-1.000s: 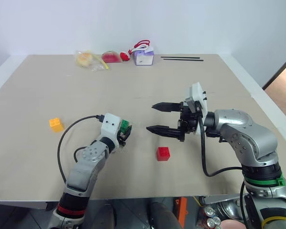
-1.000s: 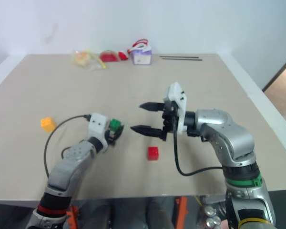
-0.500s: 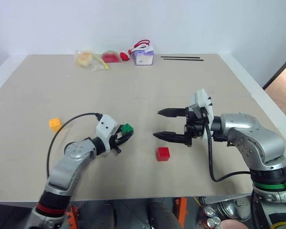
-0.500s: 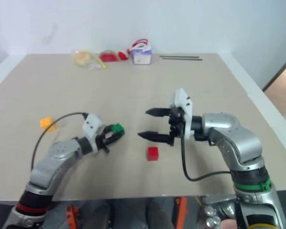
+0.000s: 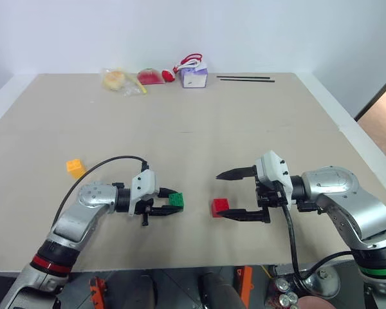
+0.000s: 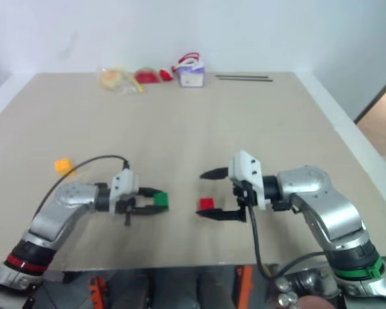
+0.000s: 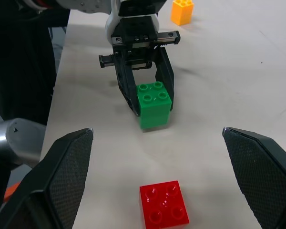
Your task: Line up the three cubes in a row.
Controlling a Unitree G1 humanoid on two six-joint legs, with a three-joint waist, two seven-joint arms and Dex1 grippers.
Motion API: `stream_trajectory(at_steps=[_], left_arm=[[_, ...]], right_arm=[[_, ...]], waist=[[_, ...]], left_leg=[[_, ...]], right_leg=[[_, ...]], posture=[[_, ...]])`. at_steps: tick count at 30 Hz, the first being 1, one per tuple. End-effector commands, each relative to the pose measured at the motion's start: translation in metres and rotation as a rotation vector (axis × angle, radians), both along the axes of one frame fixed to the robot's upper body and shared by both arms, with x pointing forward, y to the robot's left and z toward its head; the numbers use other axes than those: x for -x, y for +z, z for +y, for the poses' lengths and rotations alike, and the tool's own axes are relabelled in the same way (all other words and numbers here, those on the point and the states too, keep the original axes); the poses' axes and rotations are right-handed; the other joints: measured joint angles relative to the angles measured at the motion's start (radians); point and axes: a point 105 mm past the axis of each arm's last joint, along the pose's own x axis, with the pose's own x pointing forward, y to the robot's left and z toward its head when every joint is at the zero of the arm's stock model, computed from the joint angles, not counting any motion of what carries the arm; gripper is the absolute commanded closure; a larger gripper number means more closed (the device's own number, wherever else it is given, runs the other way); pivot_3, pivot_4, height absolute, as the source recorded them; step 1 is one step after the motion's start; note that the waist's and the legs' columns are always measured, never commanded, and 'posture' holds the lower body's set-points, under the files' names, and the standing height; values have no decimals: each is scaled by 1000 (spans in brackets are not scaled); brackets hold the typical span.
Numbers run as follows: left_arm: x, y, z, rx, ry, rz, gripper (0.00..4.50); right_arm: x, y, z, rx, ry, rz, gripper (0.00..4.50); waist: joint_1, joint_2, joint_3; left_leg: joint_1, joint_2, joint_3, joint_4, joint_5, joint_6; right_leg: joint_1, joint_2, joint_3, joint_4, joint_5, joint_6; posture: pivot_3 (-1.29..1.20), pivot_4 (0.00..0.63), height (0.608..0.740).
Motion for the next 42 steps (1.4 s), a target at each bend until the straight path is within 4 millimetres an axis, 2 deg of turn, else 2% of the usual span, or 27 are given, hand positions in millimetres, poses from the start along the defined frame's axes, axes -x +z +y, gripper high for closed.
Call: stream_trajectory(at_steps=[1,16,18,24,27,31,36,38,42], left_arm=[[2,0,-2,-10,-31,-24,3172],[11,-14,-8,-21,-30,19,3172],[11,-15,-8,-21,-26,28,2073],[11,-12,-5,-11,-10,30,49],[9,-6,-4,13,12,21,17],[12,10,-5,89,26,13,17],[13,51,-2,280,123,-11,17],[10,63,-1,336,220,-47,17],[-20,85,16,486,639,-169,17]], right_arm=[[5,8,0,9,10,-51,0],[1,9,-1,13,5,-48,0],[1,9,-1,12,6,-48,0],[1,10,-1,13,12,-43,0],[0,10,-1,11,15,-41,0],[-1,14,0,-4,25,-43,0],[2,29,4,-87,46,-20,0],[2,35,5,-122,47,-10,0],[-7,43,9,-176,18,-35,0]], waist=[[0,0,0],[0,0,0],[0,0,0],[0,0,0],[0,0,0],[0,0,0],[0,0,0],[0,0,0],[2,0,0]], left_leg=[[0,0,0,0,0,0],[0,0,-1,-1,0,0],[0,0,-1,-1,0,0],[0,0,-1,-1,0,0],[0,0,0,-1,0,0],[0,0,0,-1,0,0],[0,0,-1,-1,0,0],[0,0,-1,0,0,0],[0,0,-1,2,0,0]], right_leg=[[0,0,0,0,0,1],[0,0,0,0,1,2],[1,0,0,0,1,2],[0,0,-1,0,1,2],[0,0,0,0,1,2],[0,0,0,0,1,3],[0,0,0,0,2,4],[1,0,0,0,2,4],[2,0,0,0,3,6]], posture=[[0,150,740],[0,150,740],[0,150,740],[0,150,740],[0,150,740],[0,150,740],[0,150,740],[0,150,740],[0,150,740]])
